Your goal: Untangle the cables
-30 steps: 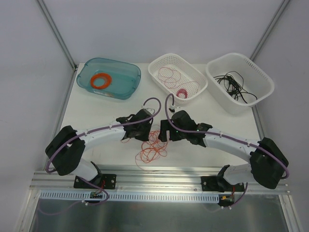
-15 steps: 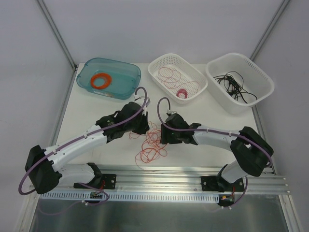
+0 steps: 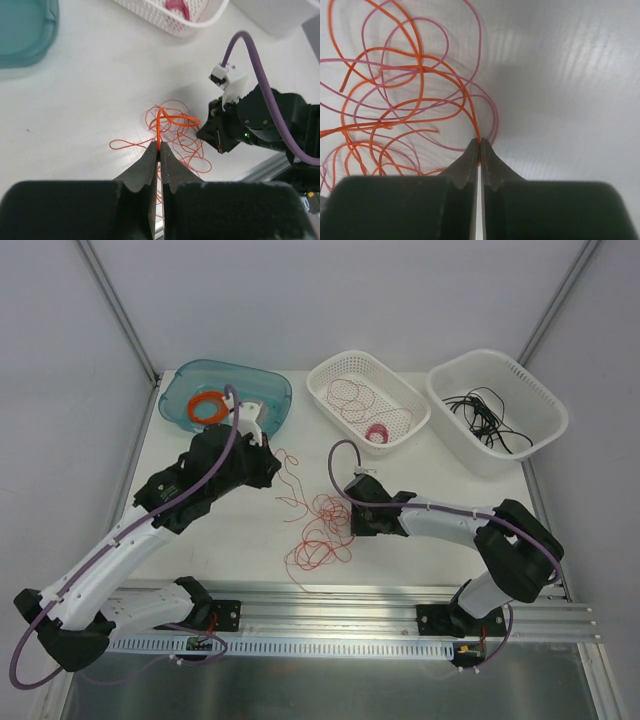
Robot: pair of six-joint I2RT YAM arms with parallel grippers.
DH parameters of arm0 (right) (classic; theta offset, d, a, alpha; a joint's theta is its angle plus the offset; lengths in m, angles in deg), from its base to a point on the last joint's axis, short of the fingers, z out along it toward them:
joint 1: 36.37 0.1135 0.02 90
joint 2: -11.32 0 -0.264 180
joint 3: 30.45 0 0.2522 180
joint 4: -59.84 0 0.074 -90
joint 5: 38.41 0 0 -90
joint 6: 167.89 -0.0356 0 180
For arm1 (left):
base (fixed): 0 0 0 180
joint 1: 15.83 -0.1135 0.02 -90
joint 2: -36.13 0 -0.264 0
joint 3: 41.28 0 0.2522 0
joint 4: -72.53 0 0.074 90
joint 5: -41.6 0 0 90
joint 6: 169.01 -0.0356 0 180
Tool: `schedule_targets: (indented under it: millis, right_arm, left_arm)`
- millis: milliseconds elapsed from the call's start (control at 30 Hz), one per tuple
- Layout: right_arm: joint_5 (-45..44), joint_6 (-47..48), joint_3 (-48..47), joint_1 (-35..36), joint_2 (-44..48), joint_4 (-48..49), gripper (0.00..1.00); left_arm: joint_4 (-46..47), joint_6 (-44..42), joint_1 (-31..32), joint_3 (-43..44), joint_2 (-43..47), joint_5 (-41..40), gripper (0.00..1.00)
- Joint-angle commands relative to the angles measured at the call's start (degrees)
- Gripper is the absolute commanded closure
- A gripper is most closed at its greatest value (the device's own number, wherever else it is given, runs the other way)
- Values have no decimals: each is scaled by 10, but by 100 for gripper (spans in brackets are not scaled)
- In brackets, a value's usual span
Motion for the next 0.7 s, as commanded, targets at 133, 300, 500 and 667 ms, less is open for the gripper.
schedule_targets:
  millis: [133,300,500,667]
  right_arm:
    - [-51,-6,8,-54,41,-74,99]
    - [-69,12,33,-122,102,-115,99]
    - [-68,44,68,-228,192,-161,99]
    - [-46,68,83,-303,238,-183,99]
  left_arm:
    - [-58,-74,-71,95,33,-60,100]
    - [-89,-103,-124,147,23,-104,100]
    - [-111,-108,-198,220,3,-137,100]
    - [-119,-113,-255,275,-16,-159,100]
